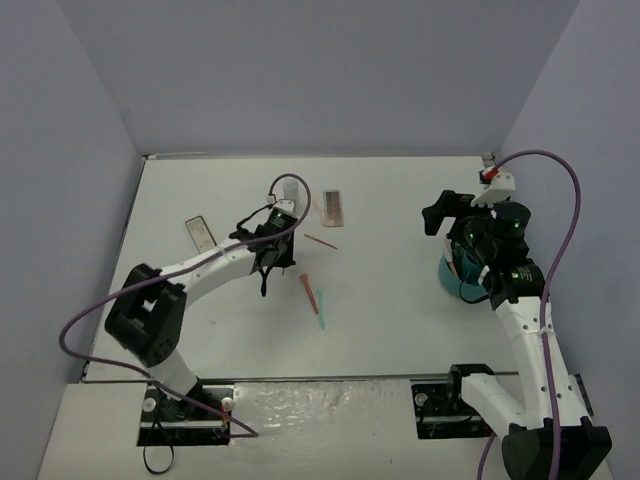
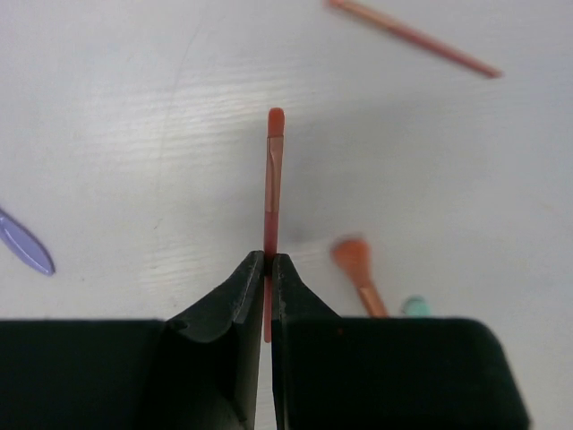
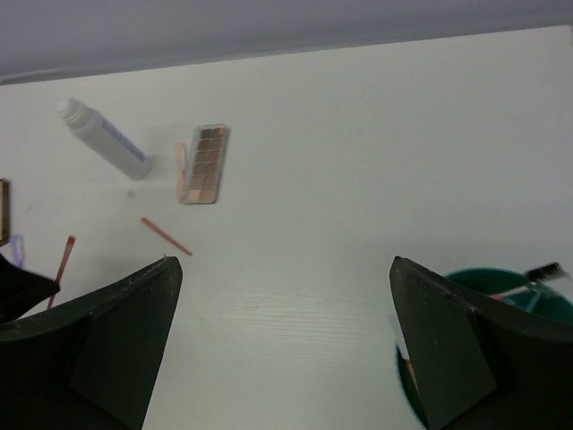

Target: Organize the makeup

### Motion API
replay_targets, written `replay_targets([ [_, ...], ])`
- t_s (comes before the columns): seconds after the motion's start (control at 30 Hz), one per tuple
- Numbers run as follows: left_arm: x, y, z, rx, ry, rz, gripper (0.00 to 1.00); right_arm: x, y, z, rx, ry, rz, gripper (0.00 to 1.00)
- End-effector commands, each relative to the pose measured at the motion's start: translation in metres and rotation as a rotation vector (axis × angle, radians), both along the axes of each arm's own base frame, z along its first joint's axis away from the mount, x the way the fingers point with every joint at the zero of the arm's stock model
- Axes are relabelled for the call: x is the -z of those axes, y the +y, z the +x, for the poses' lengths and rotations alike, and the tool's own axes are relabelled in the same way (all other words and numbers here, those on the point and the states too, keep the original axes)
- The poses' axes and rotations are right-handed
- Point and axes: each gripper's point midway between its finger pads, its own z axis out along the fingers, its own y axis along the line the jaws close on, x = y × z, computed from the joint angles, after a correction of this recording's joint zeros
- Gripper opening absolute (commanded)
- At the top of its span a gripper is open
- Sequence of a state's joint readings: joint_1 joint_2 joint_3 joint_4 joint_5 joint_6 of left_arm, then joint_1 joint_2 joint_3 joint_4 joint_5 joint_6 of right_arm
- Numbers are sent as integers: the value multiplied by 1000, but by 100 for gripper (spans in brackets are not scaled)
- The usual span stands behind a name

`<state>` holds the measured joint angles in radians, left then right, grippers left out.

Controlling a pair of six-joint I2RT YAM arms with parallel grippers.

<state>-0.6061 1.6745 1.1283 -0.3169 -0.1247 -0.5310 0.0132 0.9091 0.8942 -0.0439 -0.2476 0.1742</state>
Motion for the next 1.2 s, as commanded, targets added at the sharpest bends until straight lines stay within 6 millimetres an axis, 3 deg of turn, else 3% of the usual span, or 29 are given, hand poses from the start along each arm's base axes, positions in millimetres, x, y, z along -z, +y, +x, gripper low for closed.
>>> replay_targets([
  [0.0, -142, -55, 16, 246, -501, -216, 0, -51, 58, -3, -298, -133, 82, 98],
  [0.2, -206, -91, -12, 439, -720, -354, 0, -62, 103, -16, -512, -122, 176, 91],
  [0.43, -248, -124, -41, 582, -814, -459, 0, -64, 135, -25, -623, -110, 220, 83],
  [0.9, -271, -150, -60, 643, -851, -519, 0, -61, 178, -29, -710, -129, 307, 65],
  [1.17, -281, -154, -60, 648, -865, -541, 0, -48, 186, -27, -717, -93, 302, 52],
])
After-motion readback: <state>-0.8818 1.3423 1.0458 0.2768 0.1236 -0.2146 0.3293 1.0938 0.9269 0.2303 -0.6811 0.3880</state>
